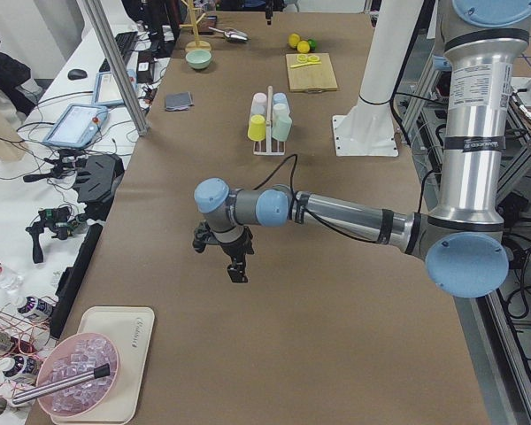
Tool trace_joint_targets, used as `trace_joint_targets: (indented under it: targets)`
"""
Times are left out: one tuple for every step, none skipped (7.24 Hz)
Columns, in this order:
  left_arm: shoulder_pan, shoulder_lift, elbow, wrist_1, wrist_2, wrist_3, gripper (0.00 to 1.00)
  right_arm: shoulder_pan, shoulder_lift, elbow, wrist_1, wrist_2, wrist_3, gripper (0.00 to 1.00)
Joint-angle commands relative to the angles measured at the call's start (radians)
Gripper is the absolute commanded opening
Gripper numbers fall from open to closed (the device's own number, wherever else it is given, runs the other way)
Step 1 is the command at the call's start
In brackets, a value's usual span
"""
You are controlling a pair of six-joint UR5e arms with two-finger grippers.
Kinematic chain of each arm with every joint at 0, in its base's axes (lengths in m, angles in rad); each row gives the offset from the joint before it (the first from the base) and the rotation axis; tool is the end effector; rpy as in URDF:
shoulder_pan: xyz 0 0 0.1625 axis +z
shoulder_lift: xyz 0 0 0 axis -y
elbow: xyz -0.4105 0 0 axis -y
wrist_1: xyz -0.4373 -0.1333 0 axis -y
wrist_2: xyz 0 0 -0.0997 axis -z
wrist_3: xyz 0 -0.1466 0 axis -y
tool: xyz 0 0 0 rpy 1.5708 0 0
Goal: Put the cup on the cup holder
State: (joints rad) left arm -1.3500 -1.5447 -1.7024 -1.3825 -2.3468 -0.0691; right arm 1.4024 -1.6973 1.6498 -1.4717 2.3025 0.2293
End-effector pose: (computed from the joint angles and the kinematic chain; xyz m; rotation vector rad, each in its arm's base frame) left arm 0.0829 -0.5091 0.6393 -0.1899 0.7565 0.1118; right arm -0.0473 -0.4892 0.6943 -0.0962 -0.7269 0.0393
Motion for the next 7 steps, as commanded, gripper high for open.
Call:
trace_joint_targets:
  targets:
    - [-0.131,0.064,0.061,-0.004,-0.088,0.003,0.98,0.016,-0.001,0.004,-0.019,0.003,0.002,0.99]
    - [-0.185,0.078,0.063,-0.006,-0.088,0.003,0.98,0.030,0.001,0.007,-0.018,0.003,0.036,0.99]
    - [-0.193,0.077,0.061,0.002,-0.088,0.003,0.98,0.038,0.001,0.013,-0.007,0.003,0.069,0.99]
    - [-0.193,0.066,0.061,-0.001,-0.088,-0.004,0.98,0.041,0.001,0.012,0.004,0.003,0.070,0.99]
    - [-0.193,0.060,0.063,-0.004,-0.088,-0.008,0.98,0.044,0.001,0.004,0.036,0.002,0.071,0.99]
    - [-0.193,0.055,0.063,-0.007,-0.088,-0.008,0.98,0.046,0.001,-0.001,0.042,0.002,0.071,0.99]
    - [-0.192,0.048,0.064,-0.009,-0.088,-0.006,0.98,0.049,0.001,-0.004,0.042,0.002,0.071,0.99]
